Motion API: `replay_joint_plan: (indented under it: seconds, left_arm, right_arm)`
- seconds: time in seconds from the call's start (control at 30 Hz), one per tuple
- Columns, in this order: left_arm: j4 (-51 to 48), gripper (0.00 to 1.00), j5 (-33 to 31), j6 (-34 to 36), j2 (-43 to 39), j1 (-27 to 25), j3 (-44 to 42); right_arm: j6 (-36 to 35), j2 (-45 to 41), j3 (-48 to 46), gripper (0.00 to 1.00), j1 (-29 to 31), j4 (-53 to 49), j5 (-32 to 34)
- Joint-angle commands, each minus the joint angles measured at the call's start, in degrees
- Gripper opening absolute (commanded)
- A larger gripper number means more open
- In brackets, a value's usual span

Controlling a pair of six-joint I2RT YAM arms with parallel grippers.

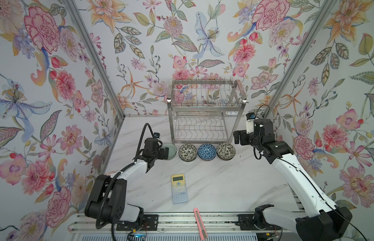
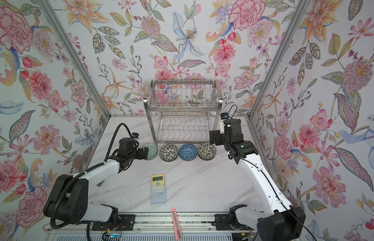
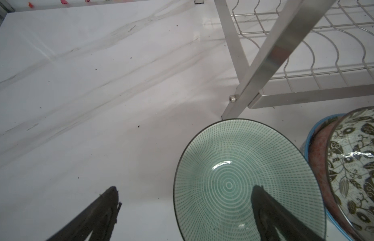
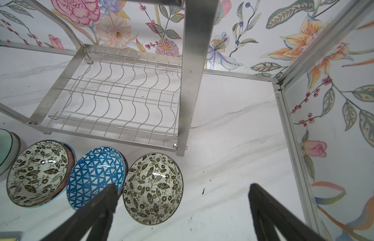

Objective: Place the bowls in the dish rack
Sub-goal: 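Lower the left gripper onto the rim of the pale green bowl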

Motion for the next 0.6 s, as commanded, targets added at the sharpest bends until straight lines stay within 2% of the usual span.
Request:
replay_joint_plan:
  seconds: [0.0, 0.33, 0.43, 0.57]
  left_arm:
    - [1.0, 0.99, 2.2, -0.8, 0.9, 0.8, 1.1]
    - [1.7, 0.99, 3.0, -1.0, 3.8, 1.2, 1.7]
    - [2.3, 0.94, 3.2, -1.2, 4.7, 1.7, 2.0]
    - [2.6, 0.82, 3.7, -1.4, 5.4, 2.2, 2.7]
  right_arm:
    - [0.8, 0.2, -0.7, 0.99, -0.3, -0.2, -0.9]
    - [0.7, 0.1, -0.7, 0.99, -0.3, -0.2, -1.2]
    - [0.7, -0.3, -0.8, 0.99, -0.3, -0.2, -1.4]
    - [0.7, -0.5, -0.8, 0.99, -0.3, -0.2, -1.3]
